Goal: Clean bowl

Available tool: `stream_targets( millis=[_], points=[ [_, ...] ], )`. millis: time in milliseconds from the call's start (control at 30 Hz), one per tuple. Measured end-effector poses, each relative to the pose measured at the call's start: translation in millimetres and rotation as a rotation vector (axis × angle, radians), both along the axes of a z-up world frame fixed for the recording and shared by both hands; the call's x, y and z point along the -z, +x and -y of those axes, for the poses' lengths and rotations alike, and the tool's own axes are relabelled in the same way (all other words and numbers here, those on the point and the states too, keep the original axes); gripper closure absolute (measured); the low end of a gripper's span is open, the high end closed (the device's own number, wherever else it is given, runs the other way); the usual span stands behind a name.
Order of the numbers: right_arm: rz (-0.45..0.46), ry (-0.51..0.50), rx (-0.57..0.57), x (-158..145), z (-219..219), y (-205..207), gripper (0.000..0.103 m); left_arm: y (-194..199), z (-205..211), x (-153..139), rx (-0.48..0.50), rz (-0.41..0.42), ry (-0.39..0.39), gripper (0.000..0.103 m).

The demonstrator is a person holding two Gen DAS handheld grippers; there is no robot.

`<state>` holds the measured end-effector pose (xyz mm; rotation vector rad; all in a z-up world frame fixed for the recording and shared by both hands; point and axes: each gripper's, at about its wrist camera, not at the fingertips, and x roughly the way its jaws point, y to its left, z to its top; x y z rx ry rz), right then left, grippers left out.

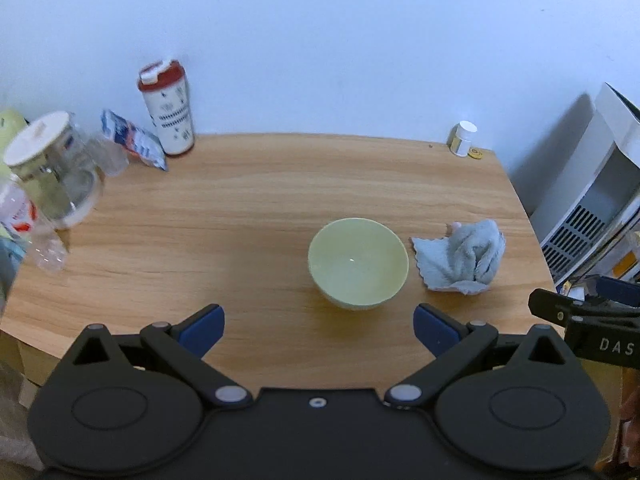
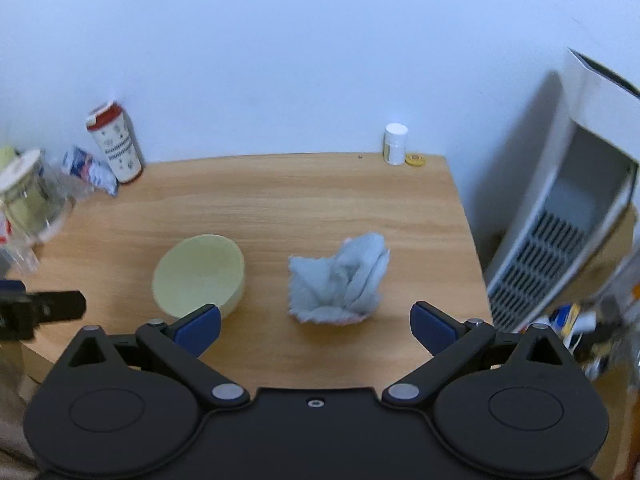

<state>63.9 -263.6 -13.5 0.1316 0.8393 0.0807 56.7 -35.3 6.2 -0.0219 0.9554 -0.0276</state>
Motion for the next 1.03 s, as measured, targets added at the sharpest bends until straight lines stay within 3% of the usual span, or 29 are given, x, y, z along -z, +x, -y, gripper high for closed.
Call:
stream_targets(
  millis=[367, 500, 1033],
  points=[
    [0.018, -0.021, 0.024, -11, -26, -52, 0.000, -41, -15, -2, 0.000, 0.003, -0.024, 0.000],
    [0.023, -0.026, 0.036, -8, -30, -64, 0.000, -56, -17, -3, -0.043, 0.035, -0.017, 0.000],
    [0.048, -0.001, 0.039, -8, -35, -73, 0.000, -63, -17, -8, -0.010, 0.079, 0.000, 0.000]
  ],
)
